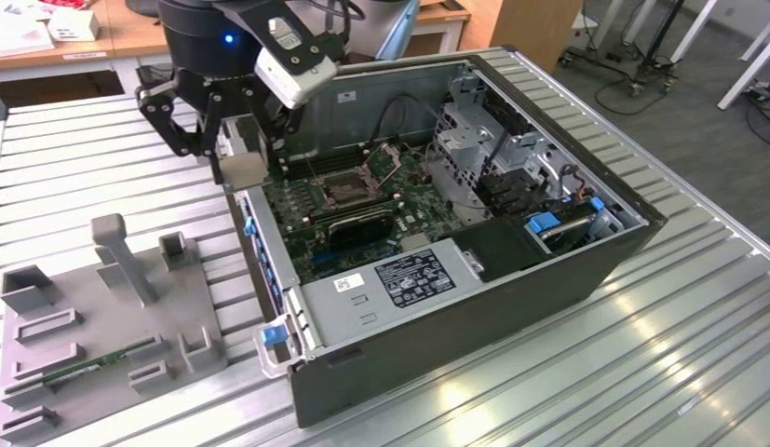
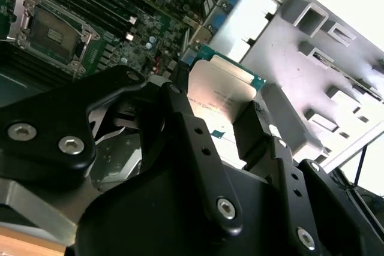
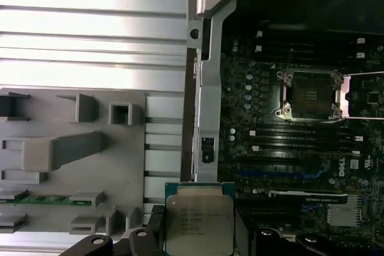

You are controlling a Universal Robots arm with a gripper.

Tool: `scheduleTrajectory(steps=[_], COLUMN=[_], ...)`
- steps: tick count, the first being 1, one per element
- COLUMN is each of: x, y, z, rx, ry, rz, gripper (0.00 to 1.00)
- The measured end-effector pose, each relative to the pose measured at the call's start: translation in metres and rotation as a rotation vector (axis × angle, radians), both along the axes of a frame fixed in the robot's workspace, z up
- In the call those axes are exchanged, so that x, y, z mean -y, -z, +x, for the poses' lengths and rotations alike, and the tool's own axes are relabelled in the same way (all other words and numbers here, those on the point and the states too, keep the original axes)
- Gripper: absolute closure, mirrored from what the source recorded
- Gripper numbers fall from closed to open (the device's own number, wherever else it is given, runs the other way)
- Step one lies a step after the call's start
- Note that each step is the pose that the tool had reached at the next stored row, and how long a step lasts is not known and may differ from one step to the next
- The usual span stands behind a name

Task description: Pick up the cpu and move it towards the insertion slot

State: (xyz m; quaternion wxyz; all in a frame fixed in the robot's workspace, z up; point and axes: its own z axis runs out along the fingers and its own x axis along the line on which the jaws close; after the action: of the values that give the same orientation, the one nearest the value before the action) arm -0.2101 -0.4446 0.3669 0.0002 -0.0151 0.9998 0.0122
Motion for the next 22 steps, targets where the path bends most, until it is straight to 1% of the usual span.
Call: scheduleTrajectory(steps=[11, 22], x=[0.0, 0.0], y=[0.0001, 0.0002], z=[0.0247, 0.0519], rx=[0.0, 0.0], ry=[0.0, 0.0], rz=[0.0001, 0.0], gripper=[0.45, 0.45])
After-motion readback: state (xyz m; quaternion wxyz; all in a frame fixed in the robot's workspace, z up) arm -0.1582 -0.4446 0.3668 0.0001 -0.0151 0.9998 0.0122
